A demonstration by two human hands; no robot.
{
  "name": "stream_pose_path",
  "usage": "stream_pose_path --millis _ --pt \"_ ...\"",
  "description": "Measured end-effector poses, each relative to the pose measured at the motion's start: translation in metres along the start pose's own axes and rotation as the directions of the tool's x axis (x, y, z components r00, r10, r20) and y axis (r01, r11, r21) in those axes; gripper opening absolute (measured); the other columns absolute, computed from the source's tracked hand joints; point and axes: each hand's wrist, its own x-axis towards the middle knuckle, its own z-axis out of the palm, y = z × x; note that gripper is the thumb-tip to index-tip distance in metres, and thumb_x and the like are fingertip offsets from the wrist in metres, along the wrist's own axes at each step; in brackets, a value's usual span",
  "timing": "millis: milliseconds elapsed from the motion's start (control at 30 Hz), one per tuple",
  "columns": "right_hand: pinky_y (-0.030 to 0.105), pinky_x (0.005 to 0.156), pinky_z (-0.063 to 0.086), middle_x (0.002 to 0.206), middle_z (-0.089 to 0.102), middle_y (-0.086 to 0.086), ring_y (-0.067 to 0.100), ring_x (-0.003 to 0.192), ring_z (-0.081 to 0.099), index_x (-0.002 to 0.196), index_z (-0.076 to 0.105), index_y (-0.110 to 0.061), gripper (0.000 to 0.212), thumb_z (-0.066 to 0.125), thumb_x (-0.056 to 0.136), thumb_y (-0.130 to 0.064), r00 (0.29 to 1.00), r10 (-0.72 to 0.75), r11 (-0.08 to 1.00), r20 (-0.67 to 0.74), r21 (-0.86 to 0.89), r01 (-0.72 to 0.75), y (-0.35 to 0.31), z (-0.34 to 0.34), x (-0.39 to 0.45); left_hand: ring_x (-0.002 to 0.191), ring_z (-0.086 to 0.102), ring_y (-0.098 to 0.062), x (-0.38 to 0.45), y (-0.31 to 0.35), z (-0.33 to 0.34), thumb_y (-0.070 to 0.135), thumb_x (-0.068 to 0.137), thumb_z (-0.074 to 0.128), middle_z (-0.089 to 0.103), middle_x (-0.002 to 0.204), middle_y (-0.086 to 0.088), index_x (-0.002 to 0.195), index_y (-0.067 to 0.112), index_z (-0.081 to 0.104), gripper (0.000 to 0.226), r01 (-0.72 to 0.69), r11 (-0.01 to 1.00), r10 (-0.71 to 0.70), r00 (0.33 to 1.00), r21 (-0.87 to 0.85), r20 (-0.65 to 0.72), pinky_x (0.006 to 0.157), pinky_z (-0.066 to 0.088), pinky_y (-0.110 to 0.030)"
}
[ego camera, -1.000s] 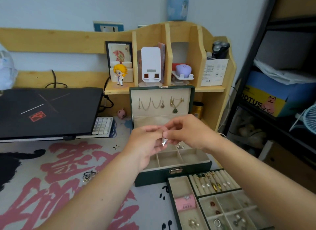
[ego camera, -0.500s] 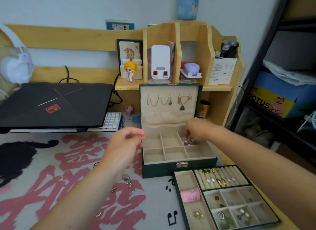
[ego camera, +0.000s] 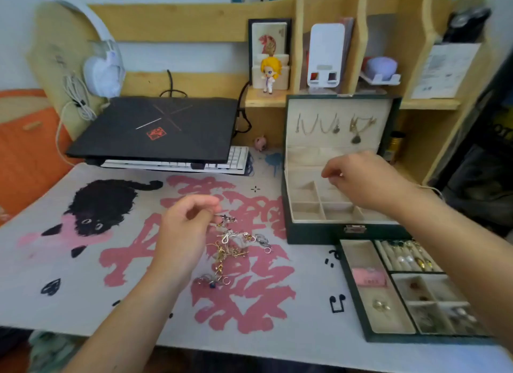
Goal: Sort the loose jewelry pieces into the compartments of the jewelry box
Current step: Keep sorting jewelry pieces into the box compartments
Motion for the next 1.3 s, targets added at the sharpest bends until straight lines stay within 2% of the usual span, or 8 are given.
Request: stream_pose_path --millis 200,433,733,833,967,1067,1167,1300 --pt "0.018 0.075 0.045 0.095 0.069 -0.015 0.005 0.084 0.063 0.101 0.074 -0.03 0.016 0.064 0.095 -0.019 0.999 0.014 0.89 0.049 0.454 -0.035 -0.096 0.038 -0.068 0.072 0.064 0.001 -0.006 -0.049 -0.046 0.009 0.101 0.06 0.071 0.091 0.008 0.096 0.023 0.074 0.02 -0.065 0.981 0.066 0.998 0.182 -0.002 0.066 0.05 -0.015" --pt "0.038 0.07 0.048 0.085 0.058 0.003 0.026 0.079 0.058 0.088 0.066 -0.013 0.011 0.058 0.094 -0.018 0.972 0.229 0.894 -0.05 0.406 -0.189 -0.12 0.113 -0.087 0.076 0.064 -0.011 -0.003 -0.065 -0.046 0.005 0.102 0.054 0.07 0.084 0.009 0.083 0.025 0.072 0.033 -0.096 0.971 0.08 0.993 0.219 0.081 0.068 0.05 -0.022" --pt "0.032 0.055 0.043 0.081 0.066 0.006 0.03 0.065 0.05 0.089 0.063 -0.017 0.013 0.053 0.09 -0.008 0.964 0.265 0.956 -0.013 0.137 -0.261 -0.134 0.126 -0.047 0.082 0.066 -0.007 -0.003 -0.069 -0.05 0.005 0.101 0.054 0.072 0.092 0.015 0.089 0.029 0.074 0.034 -0.122 0.966 0.1 0.989 0.228 0.108 0.072 0.052 -0.027" --pt "0.033 0.057 0.047 0.073 0.066 -0.001 0.026 0.067 0.06 0.088 0.065 -0.017 0.012 0.055 0.095 -0.017 0.95 0.288 0.925 -0.121 0.294 -0.243 -0.131 0.126 -0.054 0.081 0.066 -0.008 -0.003 -0.07 -0.05 0.005 0.101 0.055 0.071 0.092 0.02 0.089 0.031 0.073 0.034 -0.129 0.965 0.103 0.987 0.229 0.123 0.07 0.053 -0.029" --pt "0.018 0.057 0.041 0.065 0.064 -0.01 0.007 0.058 0.055 0.08 0.072 -0.027 0.012 0.071 0.092 -0.023 0.931 0.363 0.546 -0.032 0.818 -0.184 -0.131 0.115 -0.066 0.092 0.069 -0.003 -0.01 -0.06 -0.046 0.011 0.101 0.06 0.073 0.096 0.023 0.097 0.033 0.074 0.026 -0.205 0.966 0.188 0.975 0.155 0.121 0.08 0.054 -0.022" --pt "0.018 0.049 0.04 0.058 0.061 -0.004 0.009 0.045 0.05 0.084 0.071 -0.016 0.01 0.069 0.094 -0.015 0.955 0.272 0.229 0.119 0.956 -0.184 -0.137 0.106 -0.068 0.103 0.069 -0.004 -0.016 -0.052 -0.035 0.018 0.1 0.064 0.074 0.104 0.021 0.108 0.038 0.073 0.024 -0.233 0.969 0.217 0.961 0.079 0.174 0.092 0.054 -0.026" --pt "0.02 0.045 0.041 0.063 0.066 0.003 0.015 0.041 0.051 0.088 0.07 -0.011 0.012 0.063 0.097 -0.011 0.985 0.119 0.146 0.128 0.979 -0.145 -0.144 0.103 -0.068 0.104 0.069 -0.007 -0.017 -0.052 -0.027 0.02 0.1 0.065 0.074 0.106 0.015 0.122 0.039 0.069 0.029 -0.215 0.975 0.191 0.942 0.057 0.277 0.096 0.055 -0.035" --pt "0.016 0.049 0.043 0.061 0.065 -0.008 0.006 0.044 0.05 0.088 0.074 -0.011 0.012 0.065 0.095 -0.008 0.995 0.014 0.192 0.099 0.976 -0.099 -0.147 0.103 -0.071 0.105 0.07 -0.009 -0.018 -0.052 -0.027 0.015 0.098 0.067 0.075 0.106 0.014 0.12 0.034 0.073 0.03 -0.21 0.977 0.189 0.922 0.026 0.337 0.097 0.055 -0.035"
